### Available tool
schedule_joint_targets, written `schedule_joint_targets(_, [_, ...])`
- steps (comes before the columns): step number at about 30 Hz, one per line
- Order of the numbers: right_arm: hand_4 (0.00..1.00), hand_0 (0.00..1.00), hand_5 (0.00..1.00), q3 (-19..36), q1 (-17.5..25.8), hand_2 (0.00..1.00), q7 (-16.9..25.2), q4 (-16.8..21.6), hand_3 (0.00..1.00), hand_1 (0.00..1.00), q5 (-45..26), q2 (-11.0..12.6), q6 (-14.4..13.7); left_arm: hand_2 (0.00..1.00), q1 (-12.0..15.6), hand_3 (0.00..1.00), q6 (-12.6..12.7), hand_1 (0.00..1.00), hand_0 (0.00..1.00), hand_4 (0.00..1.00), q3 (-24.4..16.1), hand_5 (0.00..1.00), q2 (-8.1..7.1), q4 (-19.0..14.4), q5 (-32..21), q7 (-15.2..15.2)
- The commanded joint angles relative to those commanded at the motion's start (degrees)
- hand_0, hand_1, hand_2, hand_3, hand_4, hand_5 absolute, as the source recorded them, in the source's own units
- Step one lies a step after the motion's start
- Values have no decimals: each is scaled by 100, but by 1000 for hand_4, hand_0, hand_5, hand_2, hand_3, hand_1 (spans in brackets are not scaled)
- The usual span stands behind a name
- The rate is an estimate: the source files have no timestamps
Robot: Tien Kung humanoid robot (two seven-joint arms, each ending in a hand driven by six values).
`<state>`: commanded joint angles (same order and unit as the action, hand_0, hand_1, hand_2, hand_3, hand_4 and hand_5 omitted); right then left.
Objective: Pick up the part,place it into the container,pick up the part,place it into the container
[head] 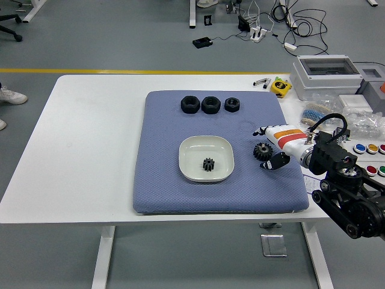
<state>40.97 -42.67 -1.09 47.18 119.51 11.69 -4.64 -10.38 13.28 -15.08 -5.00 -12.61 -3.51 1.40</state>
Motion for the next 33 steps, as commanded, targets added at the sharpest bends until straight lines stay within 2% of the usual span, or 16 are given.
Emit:
schedule_joint_targets(3, [887,673,191,-117,-80,752,5,-151,752,710,-137,-54,-23,642,3,555,0,612,696,563,2,579,4,-2,-11,-1])
schedule_joint_targets(4, [849,612,214,-150,-105,718,2,-199,650,669,-180,-70,-27,642,4,555,0,610,697,563,5,578,6,-2,-20,1])
schedule_joint_targets(9, [849,612,214,-328,-275,718,-2,-467,650,669,-331,-155,-65,642,13,555,0,610,697,563,-2,578,7,-5,-19,-4])
schedule_joint_targets(10, [817,573,226,-362,-318,682,-13,-544,585,643,-362,-177,-52,643,13,555,1,610,697,563,-11,580,6,-5,-7,-9])
schedule_joint_targets(15, [817,573,226,-527,-455,682,-64,-738,585,643,-436,-208,12,643,9,555,0,610,697,563,-10,580,3,-8,-1,-10])
schedule_joint_targets(16, [786,530,228,-547,-467,621,-70,-759,555,605,-442,-212,24,643,11,557,1,611,695,564,-12,581,4,-7,2,-12])
schedule_joint_targets(20, [786,530,228,-608,-496,621,-121,-893,555,605,-482,-235,127,643,18,557,1,611,695,564,-16,581,4,-8,10,-14])
schedule_joint_targets(21, [786,530,228,-623,-491,621,-124,-903,555,605,-495,-230,149,643,19,557,1,611,695,564,-22,581,4,-9,19,-17])
schedule_joint_targets(22, [762,481,223,-633,-484,584,-123,-907,542,563,-503,-227,163,642,21,557,2,611,697,564,-26,581,4,-9,25,-18])
schedule_joint_targets(27, [762,481,223,-654,-462,584,-91,-907,542,563,-532,-211,182,642,21,557,1,611,697,564,-33,581,6,-10,39,-23])
schedule_joint_targets(28, [720,399,208,-655,-459,519,-76,-905,511,478,-542,-205,173,643,19,556,1,612,697,565,-33,582,6,-11,41,-23])
schedule_joint_targets(33, [720,399,208,-658,-454,519,-14,-888,511,478,-568,-171,99,643,5,556,-2,612,697,565,-9,582,3,-12,7,-12])
